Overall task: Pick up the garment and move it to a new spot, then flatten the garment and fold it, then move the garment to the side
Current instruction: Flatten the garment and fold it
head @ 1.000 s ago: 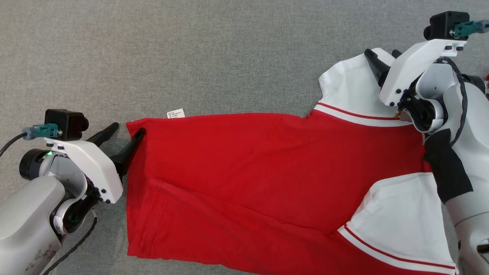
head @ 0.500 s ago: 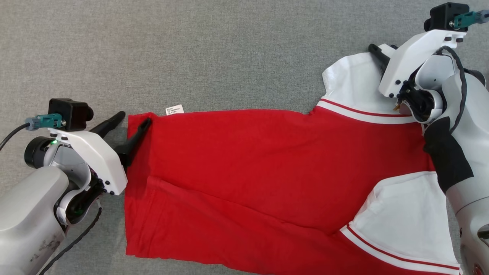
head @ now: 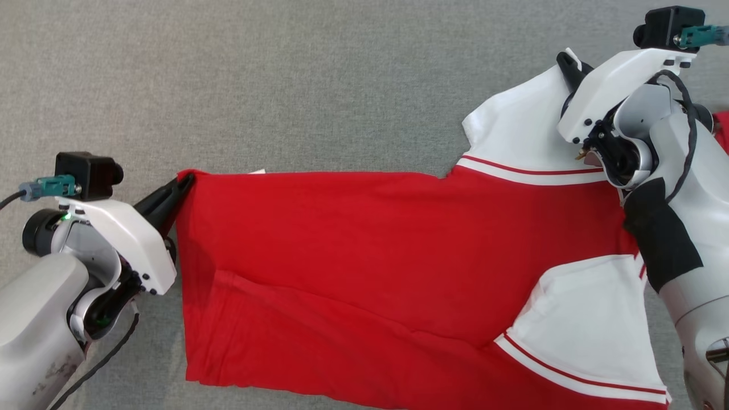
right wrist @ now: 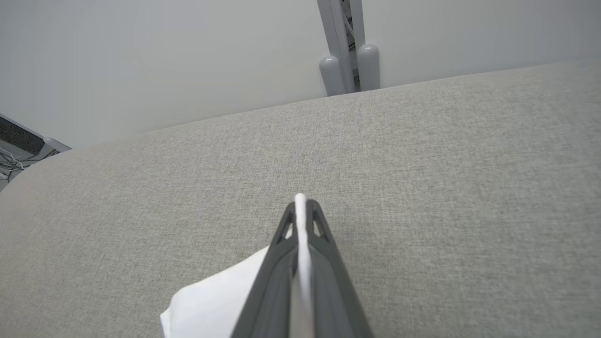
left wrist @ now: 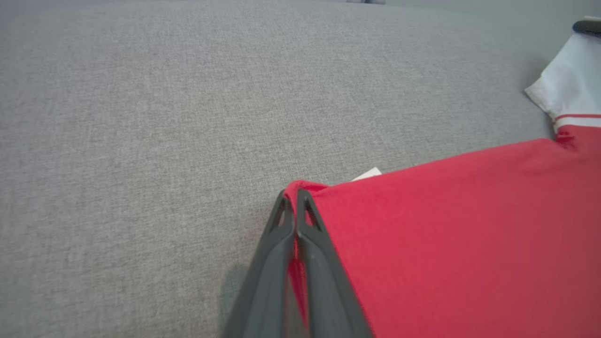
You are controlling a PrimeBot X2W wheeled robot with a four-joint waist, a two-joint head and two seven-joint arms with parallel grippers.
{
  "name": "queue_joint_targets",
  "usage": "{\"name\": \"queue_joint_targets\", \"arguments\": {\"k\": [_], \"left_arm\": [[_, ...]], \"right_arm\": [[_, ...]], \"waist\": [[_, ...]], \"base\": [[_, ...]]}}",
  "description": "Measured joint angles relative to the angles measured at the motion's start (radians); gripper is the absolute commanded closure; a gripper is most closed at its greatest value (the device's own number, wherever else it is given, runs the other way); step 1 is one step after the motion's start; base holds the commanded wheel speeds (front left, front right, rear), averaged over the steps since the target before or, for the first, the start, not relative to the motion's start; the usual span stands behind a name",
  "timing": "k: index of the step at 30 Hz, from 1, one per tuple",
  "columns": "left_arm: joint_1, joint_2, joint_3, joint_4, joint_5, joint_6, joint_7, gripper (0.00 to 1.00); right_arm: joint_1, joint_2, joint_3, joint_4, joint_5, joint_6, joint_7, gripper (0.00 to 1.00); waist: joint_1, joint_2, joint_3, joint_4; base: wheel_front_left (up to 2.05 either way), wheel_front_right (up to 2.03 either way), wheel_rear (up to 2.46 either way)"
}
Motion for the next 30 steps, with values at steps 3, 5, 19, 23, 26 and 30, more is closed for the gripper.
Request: {"name": "queue_joint_targets", "arguments": {"k": [3, 5, 19, 23, 26, 30], "left_arm": [[0.019, 0.008, 0.001, 0.003, -0.008, 0.007, 0.001, 1.00], [0.032, 0.014, 0.000, -0.001, -0.016, 0.009, 0.004, 1.00], [0.101, 0.105, 0.022, -0.060, -0.097, 0.030, 0.063, 1.00], [0.111, 0.107, 0.018, -0.073, -0.102, 0.043, 0.071, 1.00], [0.122, 0.106, 0.008, -0.094, -0.110, 0.042, 0.091, 1.00], [0.123, 0.132, -0.032, -0.129, -0.134, 0.029, 0.210, 1.00]], "right_arm": [[0.012, -0.009, 0.010, -0.012, 0.031, 0.000, -0.023, 1.00], [0.026, -0.014, 0.023, -0.021, 0.049, 0.000, -0.029, 1.00], [0.145, -0.088, 0.144, -0.128, 0.177, 0.000, -0.021, 1.00], [0.161, -0.096, 0.169, -0.151, 0.208, 0.000, -0.027, 1.00], [0.182, -0.102, 0.194, -0.179, 0.244, 0.000, -0.014, 1.00], [0.223, -0.141, 0.240, -0.230, 0.291, 0.000, 0.053, 1.00]], "waist": [[0.0000, 0.0000, -0.021, -0.010], [0.0000, 0.0000, -0.036, -0.019], [0.0000, 0.0000, -0.131, -0.081], [0.0000, 0.0000, -0.149, -0.095], [0.0000, 0.0000, -0.164, -0.100], [0.0000, 0.0000, -0.196, -0.102]], "base": [[0.00, 0.00, 0.00], [0.00, 0.00, 0.00], [0.00, 0.00, 0.00], [0.00, 0.00, 0.00], [0.00, 0.00, 0.00], [0.00, 0.00, 0.00]]}}
